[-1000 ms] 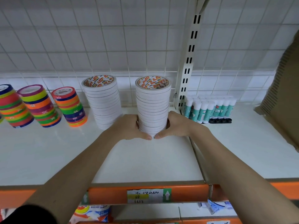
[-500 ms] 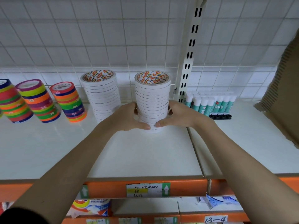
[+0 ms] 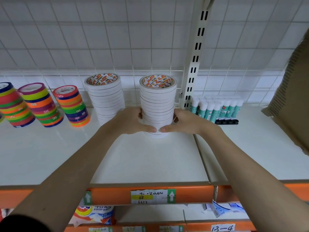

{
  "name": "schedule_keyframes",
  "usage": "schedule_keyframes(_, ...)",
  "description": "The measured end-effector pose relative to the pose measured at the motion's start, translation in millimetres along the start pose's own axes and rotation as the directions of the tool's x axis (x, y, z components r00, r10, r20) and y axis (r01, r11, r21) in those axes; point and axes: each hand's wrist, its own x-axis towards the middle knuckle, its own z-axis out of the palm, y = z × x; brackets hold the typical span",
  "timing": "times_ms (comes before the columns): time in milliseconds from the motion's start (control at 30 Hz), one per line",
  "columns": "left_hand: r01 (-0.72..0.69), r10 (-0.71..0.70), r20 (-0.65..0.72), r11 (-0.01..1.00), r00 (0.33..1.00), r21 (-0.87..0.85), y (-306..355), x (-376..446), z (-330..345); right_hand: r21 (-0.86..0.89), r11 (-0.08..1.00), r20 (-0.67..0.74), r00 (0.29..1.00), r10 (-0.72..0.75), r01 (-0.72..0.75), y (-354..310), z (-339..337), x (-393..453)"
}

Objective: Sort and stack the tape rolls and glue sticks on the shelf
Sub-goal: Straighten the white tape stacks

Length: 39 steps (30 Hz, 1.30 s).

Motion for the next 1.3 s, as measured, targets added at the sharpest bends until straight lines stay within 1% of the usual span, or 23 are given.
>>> schedule_keyframes(167,0.0,0.0,-0.025,1.0,1.0,-0.003,2.2,-2.7,-5.7,0.043,0.999,-0.037,0.999,0.004,-0.003,-3.9,-7.3,2.0)
schedule_keyframes(300,-0.033,0.031,-0.056,0.998,0.998,-0.047,7.4,-0.8,-15.3,-0.008,1.0,-0.051,0.998,-0.027,0.027,-11.2,-17.0,7.1)
schedule_keyframes(500,-0.043,0.041,-0.029,0.998,0.999,-0.051,11.1,0.8,-19.7,-0.071,0.997,-0.043,0.998,-0.042,0.039,-14.1,-21.2,6.0)
schedule_keyframes(600,-0.03,0.03,-0.003,0.999,1.0,-0.03,9.5,0.7,-22.4,-0.049,0.998,-0.025,0.999,-0.041,0.039,-18.1,-22.5,2.9)
schedule_keyframes(700,-0.016,0.016,0.001,1.0,1.0,-0.013,12.2,-1.4,-29.5,-0.014,0.999,-0.041,0.998,-0.046,0.046,-24.3,-31.4,-0.7)
schedule_keyframes(833,-0.046,0.046,-0.01,0.999,0.999,-0.023,19.9,-4.4,-36.1,-0.05,0.998,-0.044,0.999,-0.027,0.025,-29.7,-41.1,-2.3)
schedule_keyframes(967,-0.038,0.038,0.011,0.999,0.999,0.01,21.0,-4.2,-37.8,-0.075,0.997,-0.07,0.997,-0.026,0.02,-30.5,-42.2,-3.0)
schedule_keyframes(1067,-0.028,0.028,0.026,0.999,0.999,0.025,20.7,-3.6,-38.3,-0.07,0.997,-0.063,0.998,-0.018,0.014,-30.5,-41.0,-4.2)
schedule_keyframes(1200,-0.04,0.041,0.053,0.999,0.998,-0.021,22.3,-4.6,-39.7,-0.028,1.0,-0.009,1.0,-0.004,0.004,-30.6,-41.7,-5.1)
schedule_keyframes(1300,-0.052,0.053,0.029,0.998,0.998,-0.048,24.4,-3.8,-41.6,-0.048,0.999,-0.011,1.0,0.022,-0.022,-29.5,-45.5,-3.0)
